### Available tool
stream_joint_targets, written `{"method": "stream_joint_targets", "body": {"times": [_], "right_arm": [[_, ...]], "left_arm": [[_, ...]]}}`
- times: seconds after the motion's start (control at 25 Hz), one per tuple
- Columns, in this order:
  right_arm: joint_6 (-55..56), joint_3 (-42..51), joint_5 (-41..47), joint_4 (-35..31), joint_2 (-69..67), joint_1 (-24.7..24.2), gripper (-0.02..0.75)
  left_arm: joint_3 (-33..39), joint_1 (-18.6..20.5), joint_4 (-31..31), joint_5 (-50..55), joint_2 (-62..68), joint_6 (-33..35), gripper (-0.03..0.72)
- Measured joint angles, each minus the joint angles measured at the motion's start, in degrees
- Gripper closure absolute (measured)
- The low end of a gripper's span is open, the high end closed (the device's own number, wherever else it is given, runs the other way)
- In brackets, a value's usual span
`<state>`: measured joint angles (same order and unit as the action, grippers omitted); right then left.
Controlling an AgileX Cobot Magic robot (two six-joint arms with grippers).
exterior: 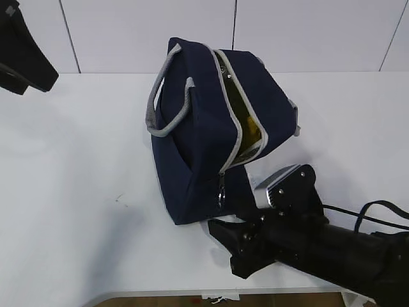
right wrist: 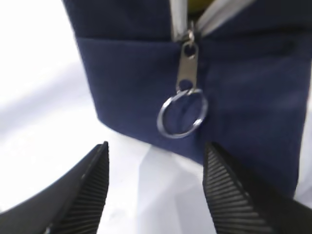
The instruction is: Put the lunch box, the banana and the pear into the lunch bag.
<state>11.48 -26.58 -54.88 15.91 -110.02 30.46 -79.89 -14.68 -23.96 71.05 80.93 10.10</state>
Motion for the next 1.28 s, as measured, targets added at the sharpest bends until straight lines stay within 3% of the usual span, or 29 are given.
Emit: {"method": "stream_joint_targets", "body": {"times": [0.32,1.04,1.28], "right_arm": [[0.13,1.94,-3.53,-2.73,0.0,0.0,0.265],[-1.26,-3.33,-3.53,-3.07,-2.29,0.0,0.265],[-1.26,-3.42,-3.65,0.62,-2.23,0.0,0.265]], "left_arm": [[0.0,0.0,-0.1,0.0,0.0,0.0,0.316],[0.0,0.0,-0.1,0.0,0.0,0.0,0.316],[0.0,0.0,-0.1,0.0,0.0,0.0,0.316]]}}
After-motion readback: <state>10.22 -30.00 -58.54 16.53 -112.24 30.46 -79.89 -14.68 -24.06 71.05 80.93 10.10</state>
